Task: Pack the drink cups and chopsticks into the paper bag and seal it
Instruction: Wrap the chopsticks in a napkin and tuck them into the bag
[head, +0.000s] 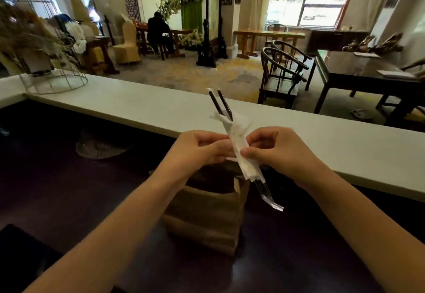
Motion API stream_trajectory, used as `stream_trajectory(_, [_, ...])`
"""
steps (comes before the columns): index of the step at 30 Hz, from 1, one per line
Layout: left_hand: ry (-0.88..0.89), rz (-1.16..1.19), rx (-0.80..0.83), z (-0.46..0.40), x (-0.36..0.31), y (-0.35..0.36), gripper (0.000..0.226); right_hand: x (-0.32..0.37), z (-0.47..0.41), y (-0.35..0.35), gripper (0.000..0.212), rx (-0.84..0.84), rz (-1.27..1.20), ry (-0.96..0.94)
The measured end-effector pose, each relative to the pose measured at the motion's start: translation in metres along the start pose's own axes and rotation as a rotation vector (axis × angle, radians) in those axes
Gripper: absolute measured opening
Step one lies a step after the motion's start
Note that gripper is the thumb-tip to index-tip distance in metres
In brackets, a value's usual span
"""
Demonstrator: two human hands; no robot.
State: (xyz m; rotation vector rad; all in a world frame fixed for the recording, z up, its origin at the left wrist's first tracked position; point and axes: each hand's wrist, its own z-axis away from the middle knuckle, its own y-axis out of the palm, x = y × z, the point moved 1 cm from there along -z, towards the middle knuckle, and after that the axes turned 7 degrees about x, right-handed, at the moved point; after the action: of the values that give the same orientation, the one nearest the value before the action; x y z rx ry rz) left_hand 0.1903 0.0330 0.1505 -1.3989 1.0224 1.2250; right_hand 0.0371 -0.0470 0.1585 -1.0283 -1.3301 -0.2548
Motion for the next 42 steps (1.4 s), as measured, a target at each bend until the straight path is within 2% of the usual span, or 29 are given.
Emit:
stream_trajectory(3, [0.023, -0.225, -0.069, -0.011, 0.004, -0.058, 0.015, 0.011, -0.025, 0.01, 0.008, -0.008, -0.028, -0.004])
stream_trajectory(6, [0.042, -0.586, -0.146, -0.021, 0.018, -0.113, 0.014, 0.018, -0.05, 0.027, 0.009, -0.055, -0.047, -0.005])
stream_trajectory(8, [-0.024, -0.793, -0.136, -0.028, 0.031, -0.134, 0.023, 0.023, -0.066, 0.042, 0.01, -0.132, -0.067, -0.025])
stream_trajectory(11, [-0.107, -0.967, -0.06, -0.038, 0.05, -0.145, 0.031, 0.026, -0.084, 0.066, 0.017, -0.236, -0.02, -0.111])
stream_trajectory(15, [-0.105, -0.936, 0.067, -0.048, 0.072, -0.143, 0.025, 0.014, -0.094, 0.096, 0.019, -0.142, 0.201, -0.173])
stream_trajectory(18, [-0.101, -0.879, 0.129, -0.053, 0.081, -0.137, 0.023, -0.007, -0.091, 0.102, 0.016, -0.04, 0.352, -0.069])
stream_trajectory(21, [-0.064, -0.738, 0.112, -0.055, 0.086, -0.138, 0.013, -0.024, -0.08, 0.097, 0.019, 0.106, 0.472, 0.003])
stream_trajectory(22, [-0.051, -0.709, 0.11, -0.055, 0.088, -0.14, 0.018, -0.026, -0.077, 0.094, 0.017, 0.167, 0.526, 0.008])
stream_trajectory(24, [-0.021, -0.707, 0.136, -0.055, 0.091, -0.142, 0.029, -0.025, -0.074, 0.09, 0.009, 0.25, 0.666, -0.038])
stream_trajectory(27, [0.009, -0.68, 0.142, -0.055, 0.095, -0.148, 0.03, -0.021, -0.07, 0.087, 0.006, 0.283, 0.842, -0.179])
stream_trajectory(29, [0.0, -0.656, 0.133, -0.053, 0.1, -0.154, 0.03, -0.022, -0.068, 0.091, 0.004, 0.339, 0.874, -0.128])
stream_trajectory(32, [0.008, -0.651, 0.096, -0.047, 0.106, -0.165, 0.027, -0.035, -0.075, 0.097, 0.003, 0.489, 0.928, 0.109])
stream_trajectory(35, [0.011, -0.63, 0.076, -0.042, 0.107, -0.168, 0.027, -0.045, -0.085, 0.093, 0.001, 0.568, 0.833, 0.296])
stream_trajectory(42, [0.05, -0.596, 0.051, -0.034, 0.108, -0.159, 0.027, -0.072, -0.108, 0.117, 0.006, 0.747, 0.626, 0.475])
